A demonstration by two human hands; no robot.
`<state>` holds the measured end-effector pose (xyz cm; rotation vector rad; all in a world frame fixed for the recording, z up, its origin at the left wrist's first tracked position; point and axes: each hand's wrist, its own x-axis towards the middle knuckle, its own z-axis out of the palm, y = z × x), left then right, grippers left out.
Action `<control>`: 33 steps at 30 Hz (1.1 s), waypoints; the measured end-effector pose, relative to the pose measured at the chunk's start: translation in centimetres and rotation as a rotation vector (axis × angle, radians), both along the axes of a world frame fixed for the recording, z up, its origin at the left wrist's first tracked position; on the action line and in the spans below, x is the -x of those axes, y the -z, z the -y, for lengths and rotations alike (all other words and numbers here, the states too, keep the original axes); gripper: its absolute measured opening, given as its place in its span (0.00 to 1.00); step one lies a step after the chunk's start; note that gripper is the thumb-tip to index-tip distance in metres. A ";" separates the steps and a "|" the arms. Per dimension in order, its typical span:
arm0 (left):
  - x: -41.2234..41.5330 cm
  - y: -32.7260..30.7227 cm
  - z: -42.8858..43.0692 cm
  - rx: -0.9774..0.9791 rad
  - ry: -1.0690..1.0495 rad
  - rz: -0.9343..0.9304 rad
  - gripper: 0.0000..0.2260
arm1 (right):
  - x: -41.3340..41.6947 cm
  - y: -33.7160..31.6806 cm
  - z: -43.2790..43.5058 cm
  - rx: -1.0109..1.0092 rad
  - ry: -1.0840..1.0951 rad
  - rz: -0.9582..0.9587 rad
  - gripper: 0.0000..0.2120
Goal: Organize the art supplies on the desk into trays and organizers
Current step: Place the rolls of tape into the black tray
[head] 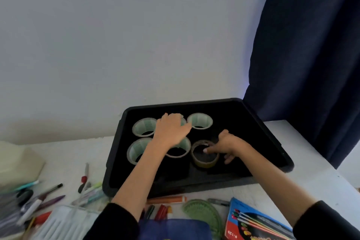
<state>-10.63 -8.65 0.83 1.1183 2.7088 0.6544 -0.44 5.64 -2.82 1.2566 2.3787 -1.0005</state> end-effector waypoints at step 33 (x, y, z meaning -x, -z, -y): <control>0.9 -2.2 19.2 -0.590 -0.411 0.091 0.12 | 8.7 -4.4 21.6 -0.167 -0.471 -0.794 0.10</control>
